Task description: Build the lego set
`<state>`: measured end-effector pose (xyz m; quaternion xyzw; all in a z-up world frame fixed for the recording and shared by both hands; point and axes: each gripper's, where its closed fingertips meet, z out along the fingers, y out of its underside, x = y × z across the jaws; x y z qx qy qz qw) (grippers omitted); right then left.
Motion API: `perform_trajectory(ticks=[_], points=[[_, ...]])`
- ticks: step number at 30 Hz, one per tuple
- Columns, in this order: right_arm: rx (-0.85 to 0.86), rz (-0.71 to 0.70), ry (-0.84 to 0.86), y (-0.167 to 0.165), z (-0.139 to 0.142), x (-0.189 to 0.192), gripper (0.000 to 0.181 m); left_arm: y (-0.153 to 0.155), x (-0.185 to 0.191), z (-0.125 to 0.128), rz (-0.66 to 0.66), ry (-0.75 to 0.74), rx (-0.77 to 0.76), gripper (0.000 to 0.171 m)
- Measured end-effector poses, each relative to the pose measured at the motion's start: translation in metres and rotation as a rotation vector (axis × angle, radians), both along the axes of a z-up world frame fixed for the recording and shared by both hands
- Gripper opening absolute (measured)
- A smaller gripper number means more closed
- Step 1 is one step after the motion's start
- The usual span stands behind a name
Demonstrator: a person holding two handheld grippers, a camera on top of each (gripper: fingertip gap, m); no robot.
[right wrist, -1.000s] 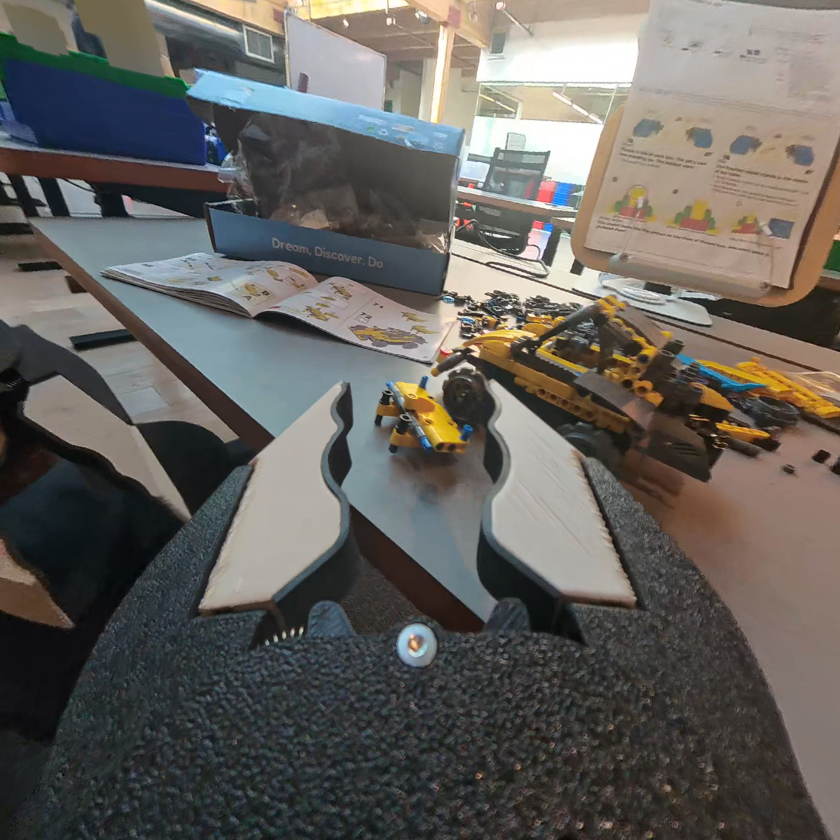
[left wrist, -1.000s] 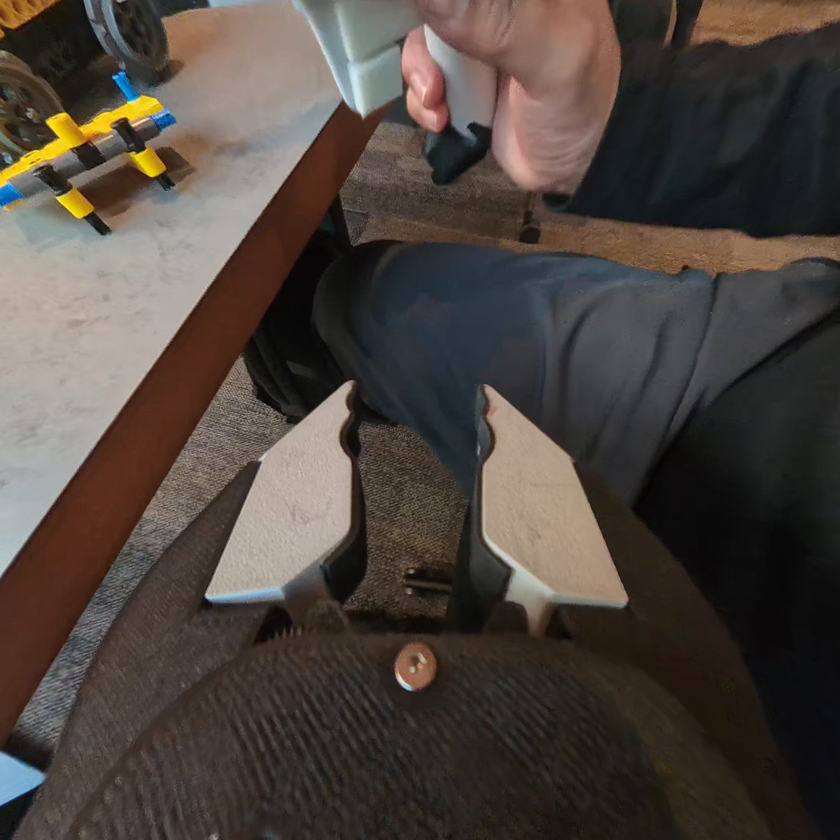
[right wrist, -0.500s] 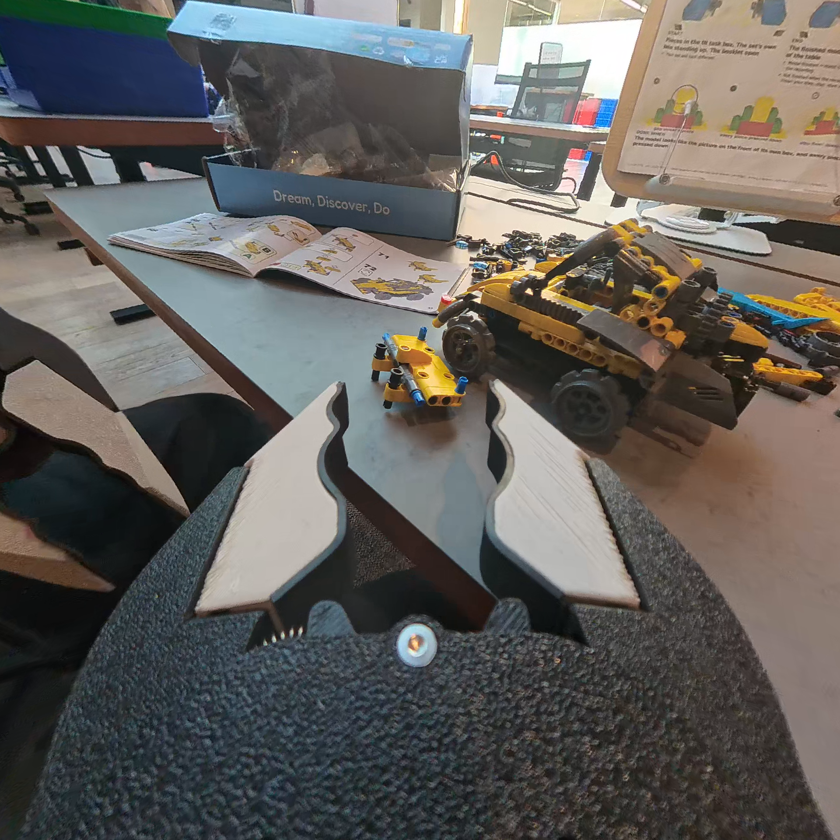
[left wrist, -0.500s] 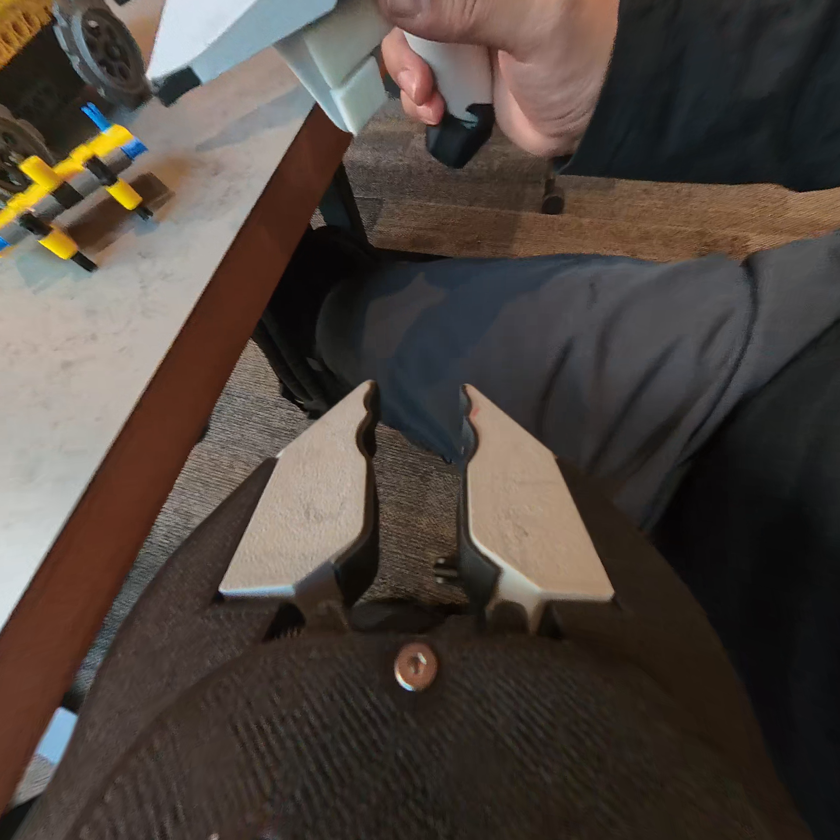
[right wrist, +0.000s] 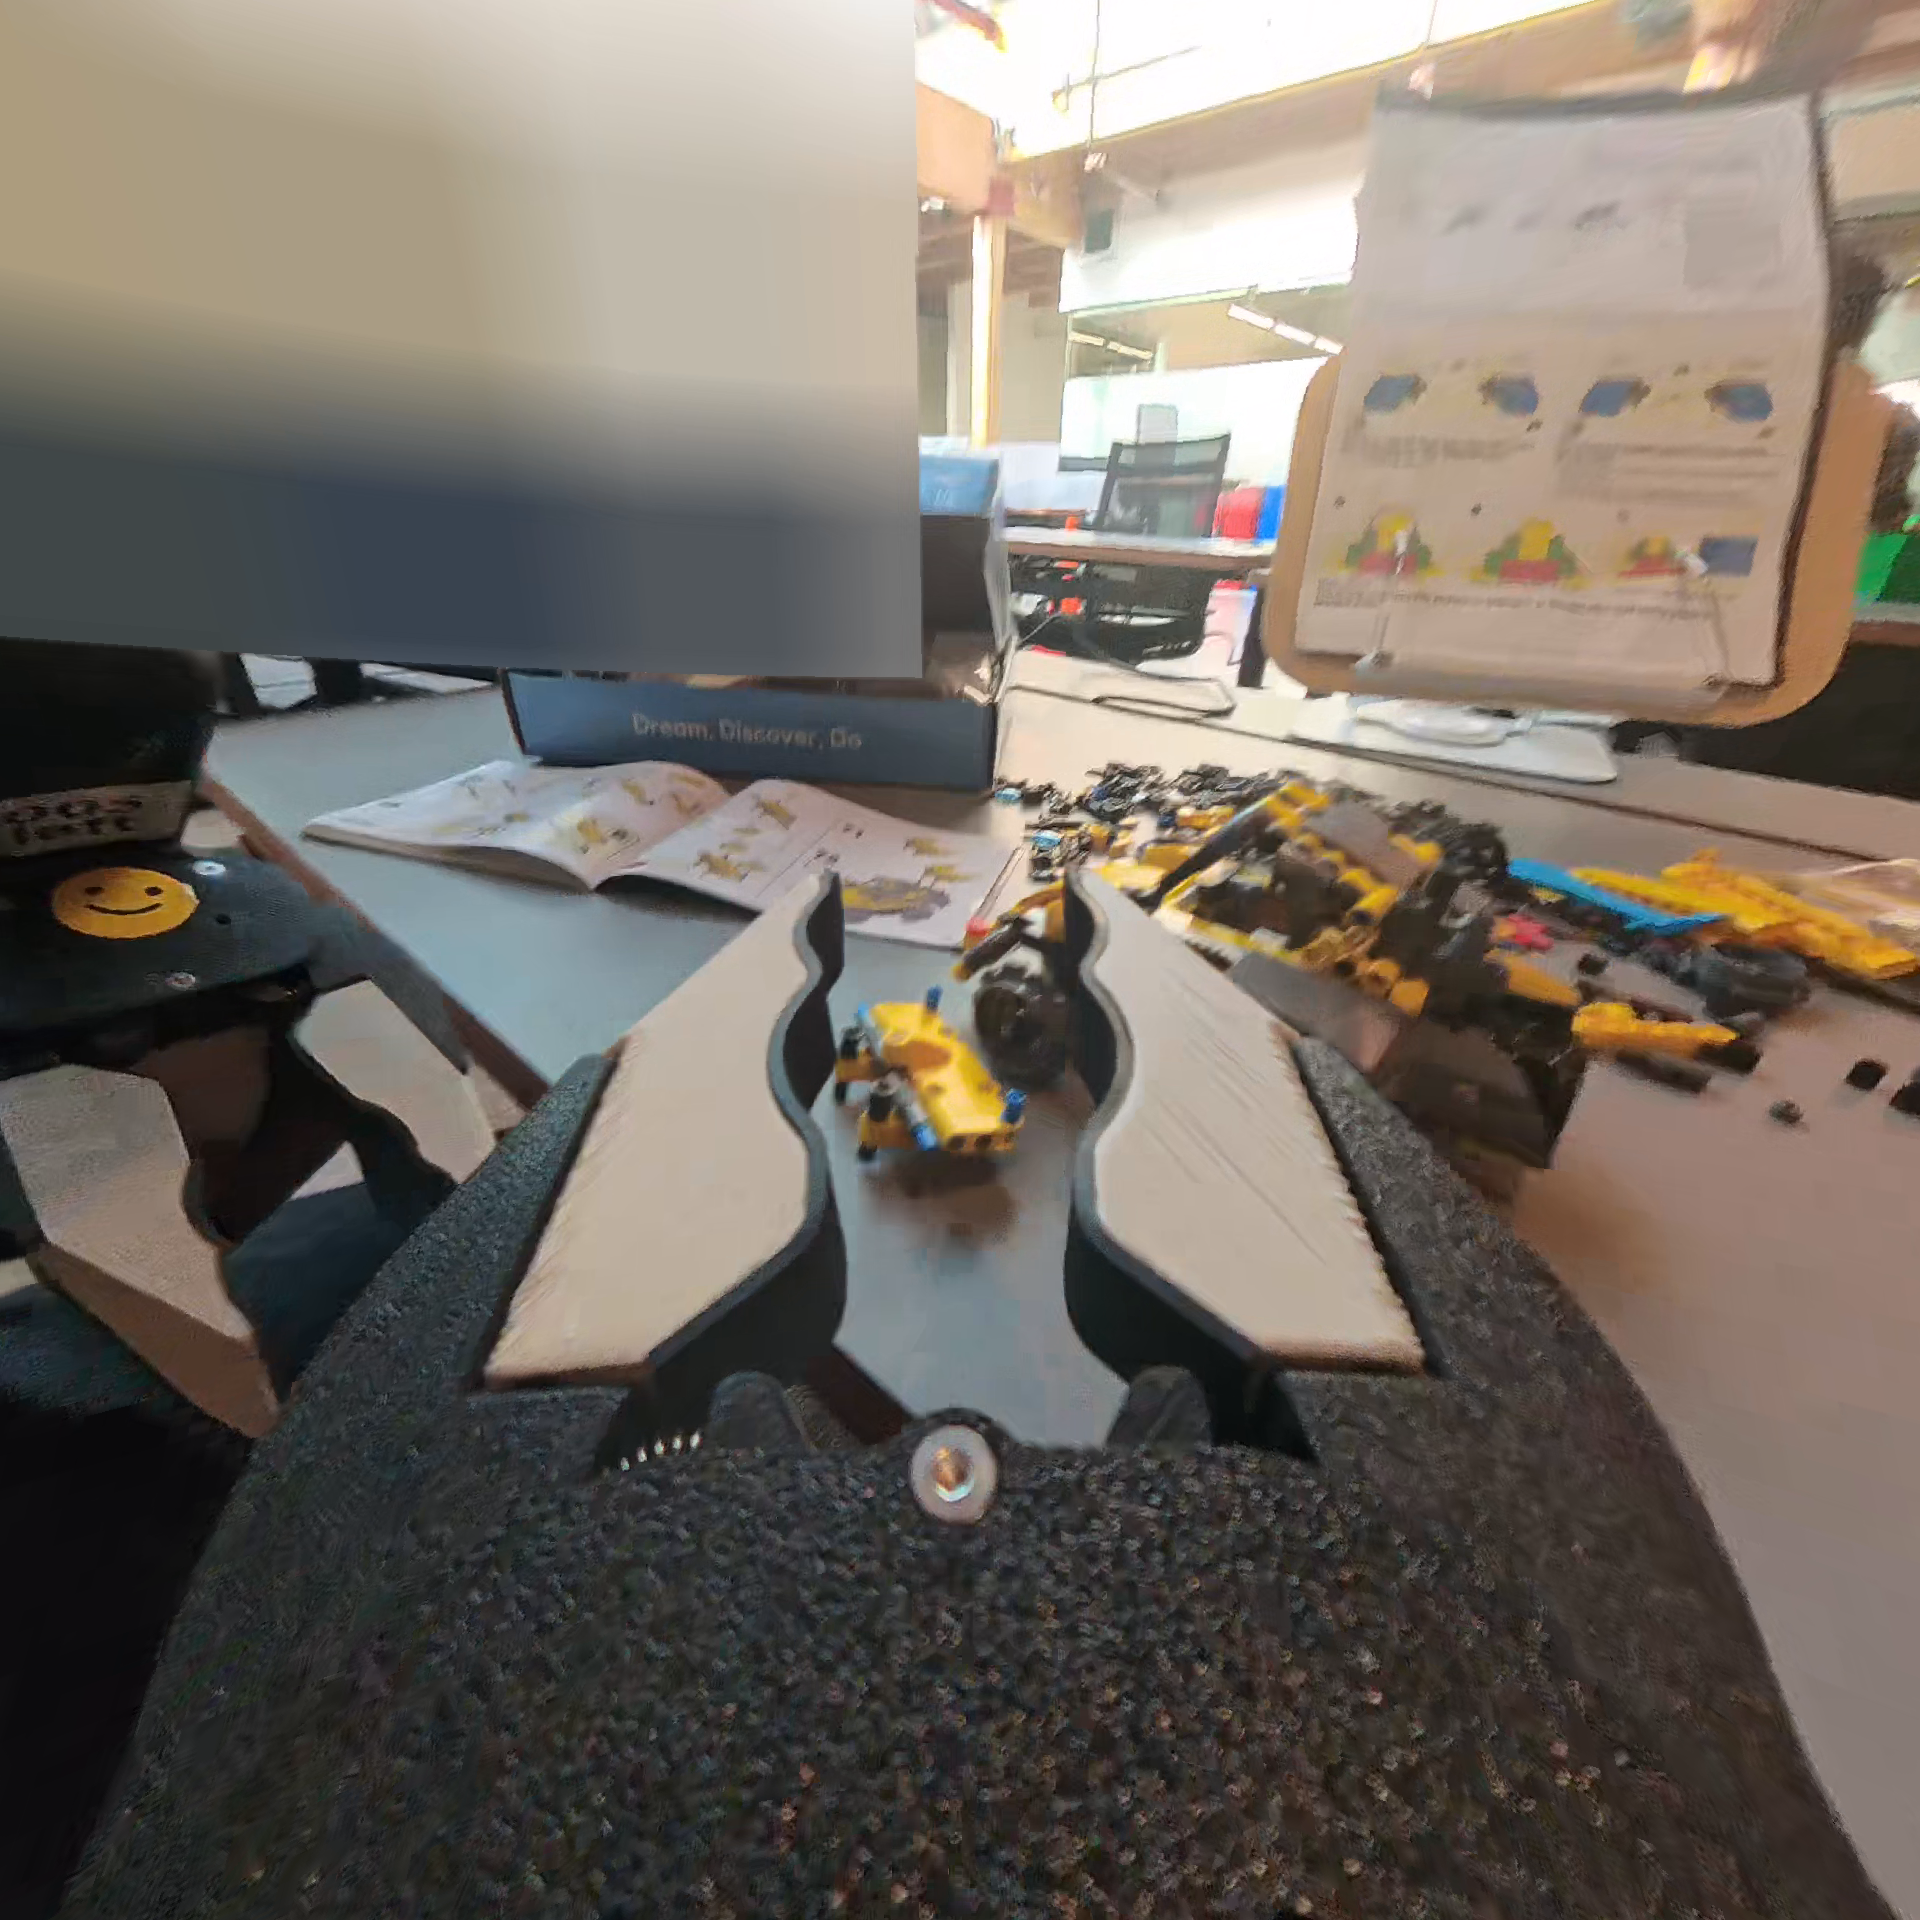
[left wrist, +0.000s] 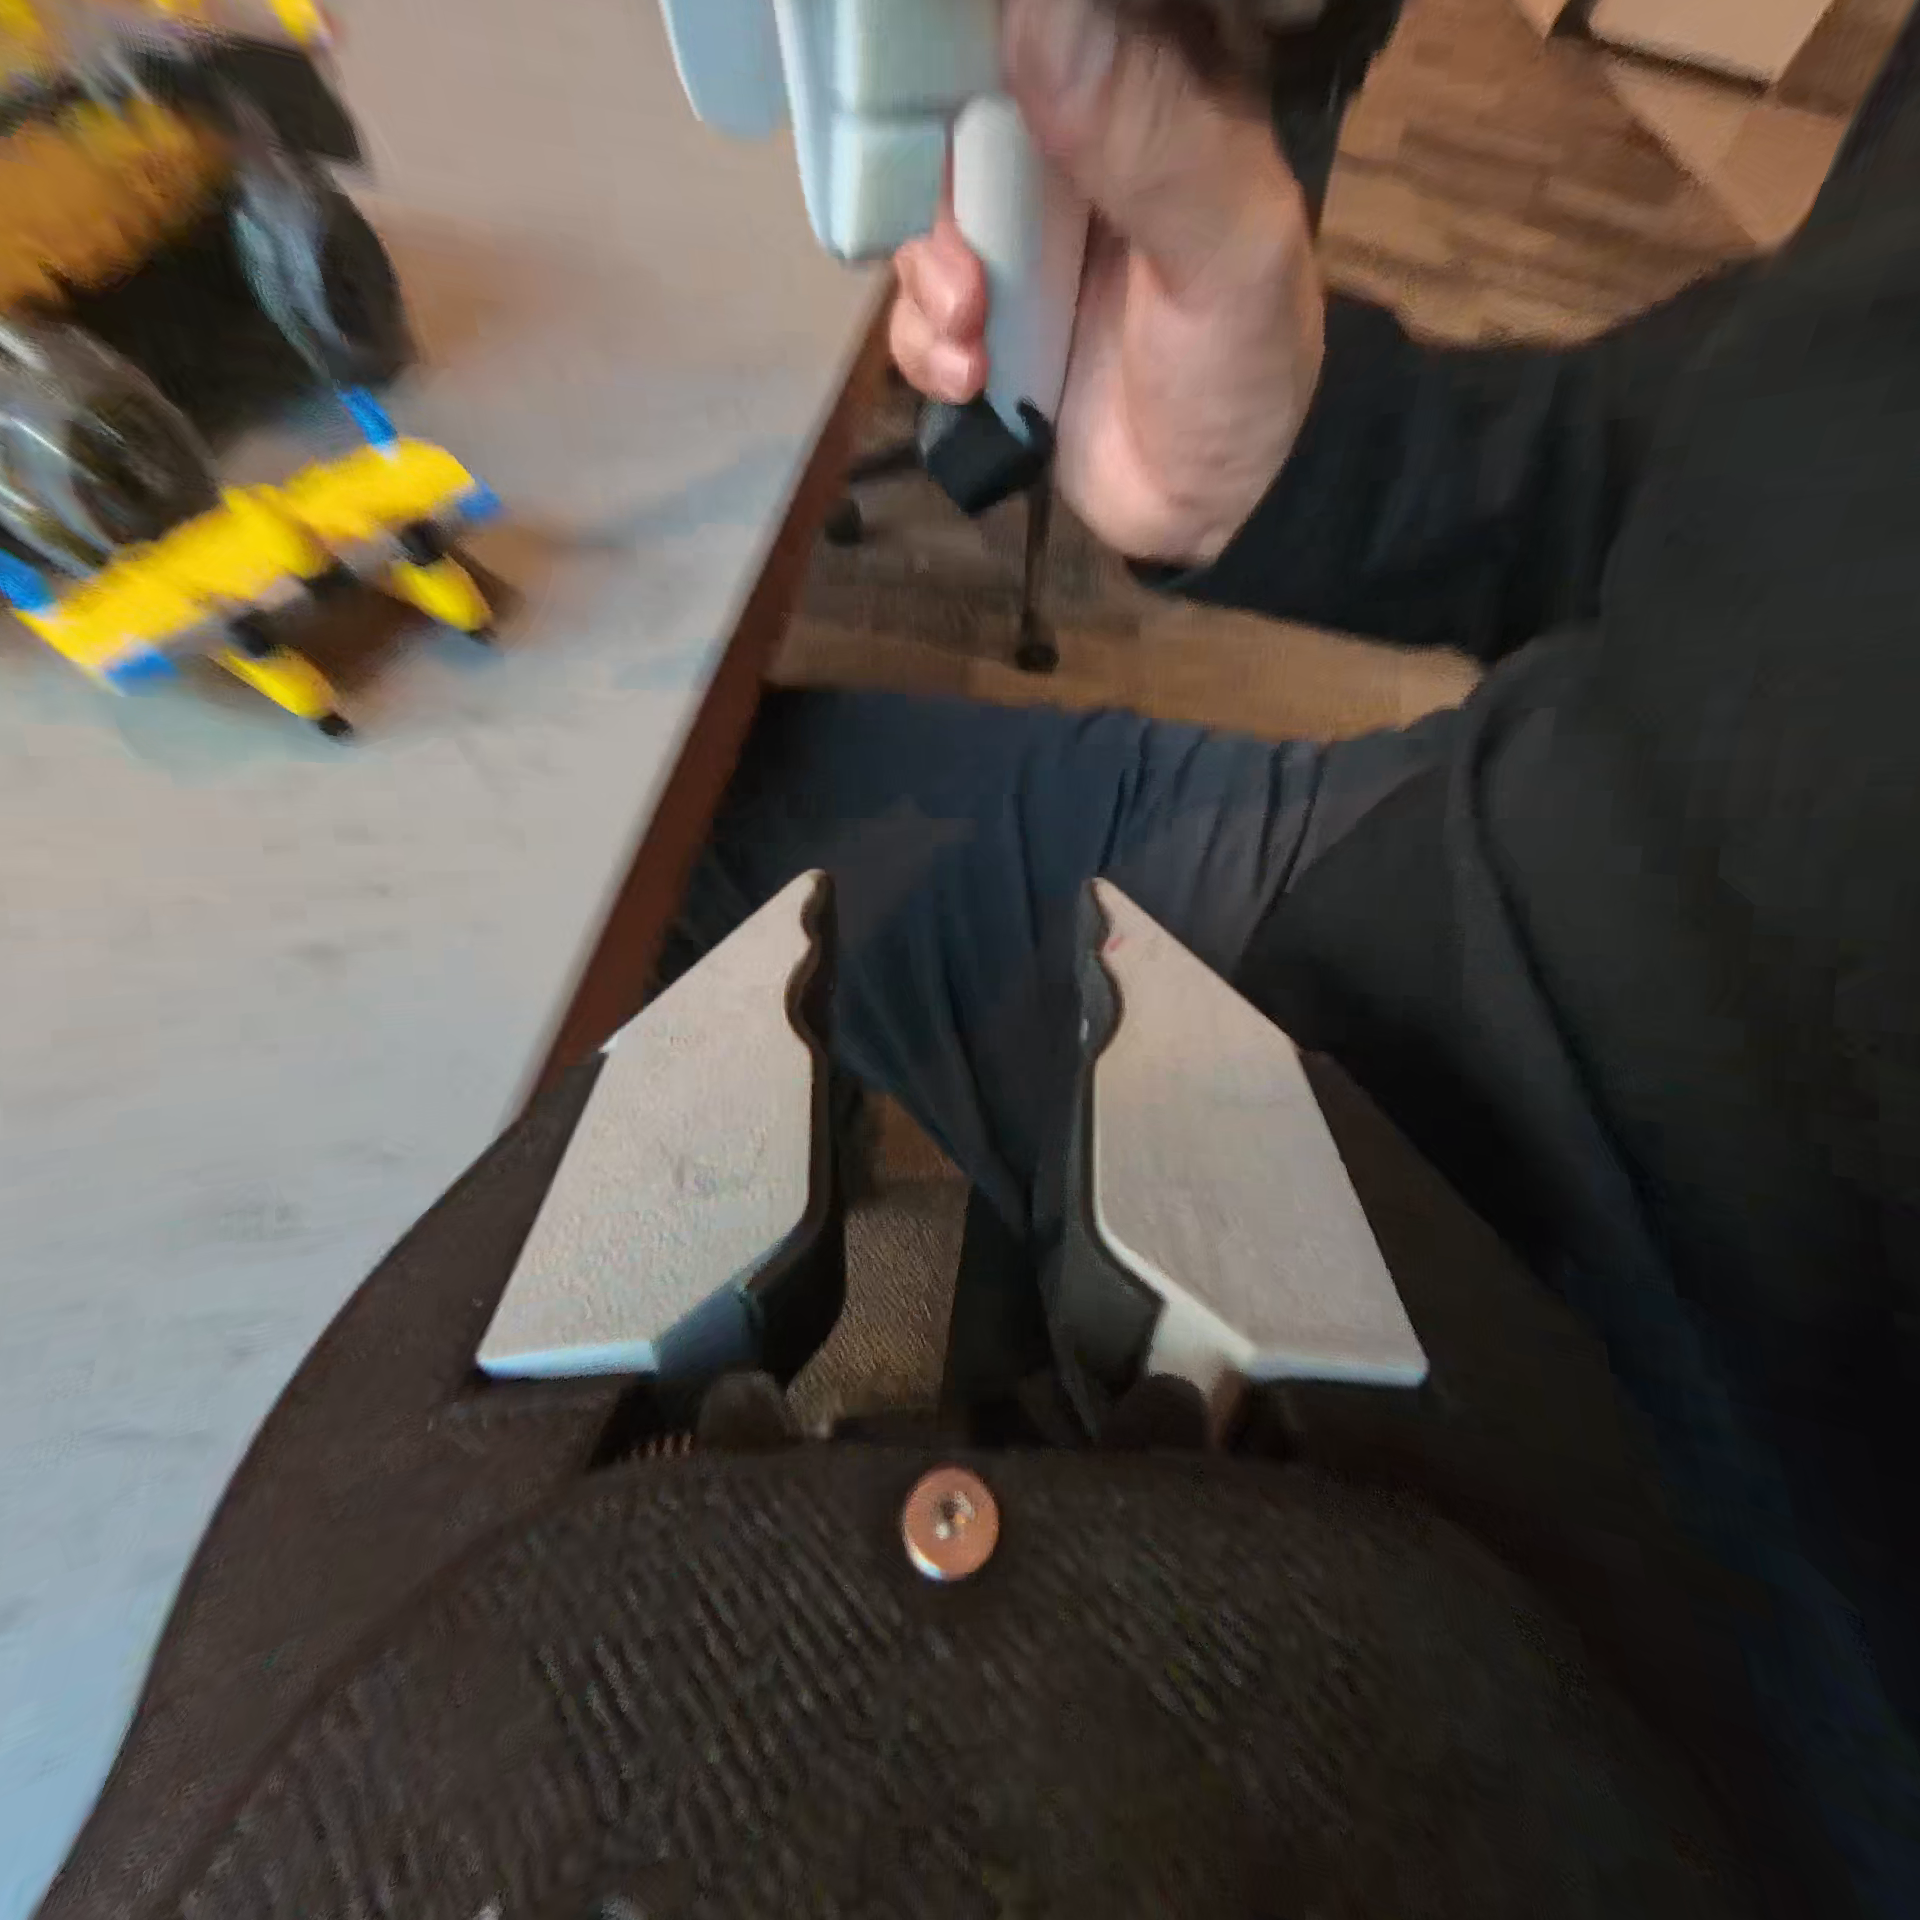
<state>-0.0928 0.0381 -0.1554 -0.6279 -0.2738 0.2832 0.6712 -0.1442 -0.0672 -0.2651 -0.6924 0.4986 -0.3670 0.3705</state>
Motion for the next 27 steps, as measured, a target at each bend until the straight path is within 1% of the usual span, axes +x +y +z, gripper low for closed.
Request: perform_trajectory(ticks=[1, 3, 5, 8, 9, 10, 11, 13, 15, 18, 22, 24, 26, 27], points=[[0.024, -0.023, 0.006, 0.007, 0.009, 0.005, 0.042, 0.008, -0.001, 0.015, 0.011, -0.041, 0.023, 0.044], [0.073, -0.021, 0.038, 0.018, 0.030, 0.009, 0.044, 0.022, -0.003, 0.038, 0.027, -0.116, 0.076, 0.044], [0.085, 0.031, 0.008, 0.028, 0.040, 0.003, 0.045, 0.033, -0.005, 0.048, 0.047, -0.151, 0.112, 0.044], [0.038, 0.142, -0.131, 0.045, 0.029, -0.010, 0.050, 0.042, -0.004, 0.047, 0.037, -0.134, 0.119, 0.047], [0.012, 0.202, -0.171, 0.048, 0.026, -0.014, 0.052, 0.046, -0.004, 0.047, 0.036, -0.124, 0.132, 0.047], [-0.033, 0.292, -0.215, 0.046, 0.021, -0.019, 0.050, 0.049, -0.004, 0.047, 0.032, -0.114, 0.146, 0.047], [-0.050, 0.337, -0.262, 0.047, 0.019, -0.019, 0.045, 0.051, -0.004, 0.047, 0.030, -0.103, 0.159, 0.047], [-0.003, 0.332, -0.281, 0.054, 0.027, -0.013, 0.045, 0.056, -0.006, 0.047, 0.032, -0.088, 0.176, 0.047], [0.006, 0.333, -0.269, 0.056, 0.033, -0.007, 0.039, 0.058, -0.007, 0.049, 0.027, -0.092, 0.161, 0.047], [0.003, 0.268, -0.229, 0.060, 0.030, 0.009, 0.039, 0.064, -0.011, 0.057, 0.049, -0.112, 0.167, 0.047], [-0.094, 0.231, -0.248, 0.061, -0.003, 0.029, 0.040, 0.072, -0.018, 0.061, 0.089, -0.117, 0.155, 0.047], [-0.132, 0.220, -0.286, 0.061, -0.021, 0.037, 0.040, 0.075, -0.021, 0.061, 0.100, -0.094, 0.172, 0.045], [-0.152, 0.165, -0.347, 0.069, -0.035, 0.047, 0.041, 0.079, -0.024, 0.061, 0.118, -0.059, 0.215, 0.045], [-0.149, 0.100, -0.392, 0.078, -0.040, 0.056, 0.041, 0.082, -0.026, 0.060, 0.129, -0.042, 0.237, 0.045]])
